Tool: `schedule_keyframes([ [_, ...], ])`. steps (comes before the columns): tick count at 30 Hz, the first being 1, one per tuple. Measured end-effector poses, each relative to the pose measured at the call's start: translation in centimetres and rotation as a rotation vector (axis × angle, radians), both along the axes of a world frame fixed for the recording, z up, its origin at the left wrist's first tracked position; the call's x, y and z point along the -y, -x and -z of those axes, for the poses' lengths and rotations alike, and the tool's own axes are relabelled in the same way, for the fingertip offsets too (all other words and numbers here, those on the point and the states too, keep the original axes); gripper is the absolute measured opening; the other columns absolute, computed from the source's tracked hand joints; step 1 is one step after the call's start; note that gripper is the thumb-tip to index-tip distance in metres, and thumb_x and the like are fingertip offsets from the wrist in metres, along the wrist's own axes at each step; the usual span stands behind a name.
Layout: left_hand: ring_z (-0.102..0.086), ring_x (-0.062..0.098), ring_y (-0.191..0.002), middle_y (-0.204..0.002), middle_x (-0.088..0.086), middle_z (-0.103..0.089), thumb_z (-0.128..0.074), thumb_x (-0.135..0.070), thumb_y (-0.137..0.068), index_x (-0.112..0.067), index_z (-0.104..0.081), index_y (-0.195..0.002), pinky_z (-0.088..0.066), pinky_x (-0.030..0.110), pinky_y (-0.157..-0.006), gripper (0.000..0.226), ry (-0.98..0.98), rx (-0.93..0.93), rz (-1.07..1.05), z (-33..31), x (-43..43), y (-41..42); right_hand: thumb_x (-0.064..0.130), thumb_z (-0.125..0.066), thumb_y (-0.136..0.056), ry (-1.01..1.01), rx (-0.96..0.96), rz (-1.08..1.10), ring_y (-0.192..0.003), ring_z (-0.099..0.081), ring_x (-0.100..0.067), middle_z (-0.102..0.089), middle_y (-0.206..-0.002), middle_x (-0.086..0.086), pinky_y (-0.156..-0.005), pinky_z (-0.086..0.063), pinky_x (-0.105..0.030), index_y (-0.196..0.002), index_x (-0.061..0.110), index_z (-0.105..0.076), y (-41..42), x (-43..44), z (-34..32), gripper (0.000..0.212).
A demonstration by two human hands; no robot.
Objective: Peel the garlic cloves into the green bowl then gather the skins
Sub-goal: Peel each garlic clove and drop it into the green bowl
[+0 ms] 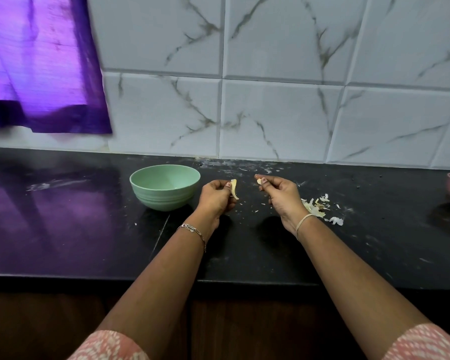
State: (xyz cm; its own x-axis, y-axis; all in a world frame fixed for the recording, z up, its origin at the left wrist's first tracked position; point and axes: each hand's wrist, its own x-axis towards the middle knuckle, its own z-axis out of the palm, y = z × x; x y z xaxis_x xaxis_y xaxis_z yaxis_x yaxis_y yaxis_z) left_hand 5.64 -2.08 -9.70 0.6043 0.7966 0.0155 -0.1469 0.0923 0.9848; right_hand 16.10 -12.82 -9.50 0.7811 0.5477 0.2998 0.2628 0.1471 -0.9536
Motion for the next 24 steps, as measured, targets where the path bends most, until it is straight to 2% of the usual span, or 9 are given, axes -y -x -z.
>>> schedule_keyframes([
  [2,-0.061,0.02,-0.064,-0.084,0.011,-0.067,-0.05,-0.016,-0.099,-0.003,-0.061,-0.107,-0.052,0.03,-0.063,0.019,-0.246,-0.167,-0.076,0.2,-0.3,-0.1,0.009,-0.06,-0.095,0.024,0.014,-0.023,-0.062,-0.058,0.012,-0.066,-0.081,0.004,-0.062,-0.04,-0.008,-0.111,0.009,-0.07,0.1,0.0,0.0,0.019],
  [4,-0.062,0.029,-0.095,-0.103,0.011,-0.067,-0.051,-0.022,-0.098,-0.006,-0.06,-0.112,-0.048,0.034,-0.081,0.023,-0.633,-0.451,-0.169,0.4,-0.1,0.2,0.007,-0.063,-0.092,0.062,0.024,-0.066,-0.059,-0.059,0.01,-0.067,-0.076,0.001,-0.059,-0.039,-0.008,-0.111,0.009,-0.068,0.2,0.1,0.0,0.019],
  [5,-0.059,0.031,-0.103,-0.109,0.012,-0.065,-0.051,-0.023,-0.098,-0.007,-0.058,-0.111,-0.045,0.035,-0.084,0.022,-0.779,-0.549,-0.198,0.4,0.2,0.5,0.007,-0.065,-0.091,0.092,0.041,-0.077,-0.057,-0.059,0.008,-0.067,-0.075,-0.001,-0.057,-0.04,-0.01,-0.108,0.009,-0.067,0.3,0.2,0.0,0.017],
  [7,-0.056,0.034,-0.107,-0.112,0.015,-0.06,-0.052,-0.024,-0.096,-0.007,-0.055,-0.108,-0.043,0.037,-0.082,0.021,-0.929,-0.639,-0.208,0.7,0.4,0.7,0.006,-0.067,-0.089,0.204,0.199,-0.033,-0.056,-0.059,0.004,-0.068,-0.075,-0.002,-0.058,-0.043,-0.016,-0.096,0.011,-0.067,0.1,0.2,0.3,0.008],
  [10,-0.056,0.036,-0.108,-0.116,0.016,-0.054,-0.056,-0.026,-0.094,-0.007,-0.057,-0.107,-0.044,0.038,-0.085,0.023,-0.97,-0.686,-0.21,0.9,0.0,0.9,0.015,-0.072,-0.086,0.484,0.58,0.104,-0.067,-0.059,-0.004,-0.068,-0.076,0.005,-0.068,-0.045,-0.021,-0.083,0.021,-0.07,-0.1,0.0,0.6,0.006],
  [12,-0.056,0.036,-0.107,-0.118,0.016,-0.052,-0.057,-0.026,-0.093,-0.007,-0.058,-0.107,-0.044,0.038,-0.085,0.023,-0.969,-0.686,-0.198,0.9,-0.2,0.9,0.018,-0.073,-0.085,0.528,0.627,0.1,-0.074,-0.061,-0.008,-0.069,-0.078,0.004,-0.073,-0.048,-0.023,-0.085,0.02,-0.074,0.0,0.2,0.4,0.002],
  [18,-0.056,0.035,-0.108,-0.118,0.016,-0.053,-0.05,-0.023,-0.097,-0.008,-0.06,-0.11,-0.043,0.037,-0.085,0.022,-0.954,-0.666,-0.218,0.6,-0.1,1.0,0.025,-0.075,-0.084,0.714,0.838,0.031,-0.088,-0.066,-0.015,-0.074,-0.091,0.002,-0.086,-0.052,-0.031,-0.092,0.02,-0.076,0.0,0.6,-0.4,0.01],
  [21,-0.056,0.033,-0.107,-0.117,0.016,-0.055,-0.049,-0.023,-0.097,-0.008,-0.061,-0.109,-0.043,0.037,-0.085,0.023,-0.956,-0.651,-0.226,0.4,0.0,1.2,0.026,-0.067,-0.09,0.788,0.976,0.033,-0.095,-0.065,-0.023,-0.072,-0.098,-0.004,-0.08,-0.047,-0.029,-0.096,0.017,-0.073,0.1,0.4,-0.8,0.012],
  [24,-0.056,0.033,-0.107,-0.116,0.015,-0.055,-0.049,-0.023,-0.097,-0.009,-0.061,-0.106,-0.043,0.037,-0.083,0.021,-0.945,-0.627,-0.225,0.3,0.2,1.4,0.027,-0.064,-0.092,0.8,1.009,0.012,-0.094,-0.064,-0.025,-0.071,-0.097,-0.006,-0.075,-0.043,-0.028,-0.094,0.016,-0.072,-0.1,0.5,-1.8,0.013],
])
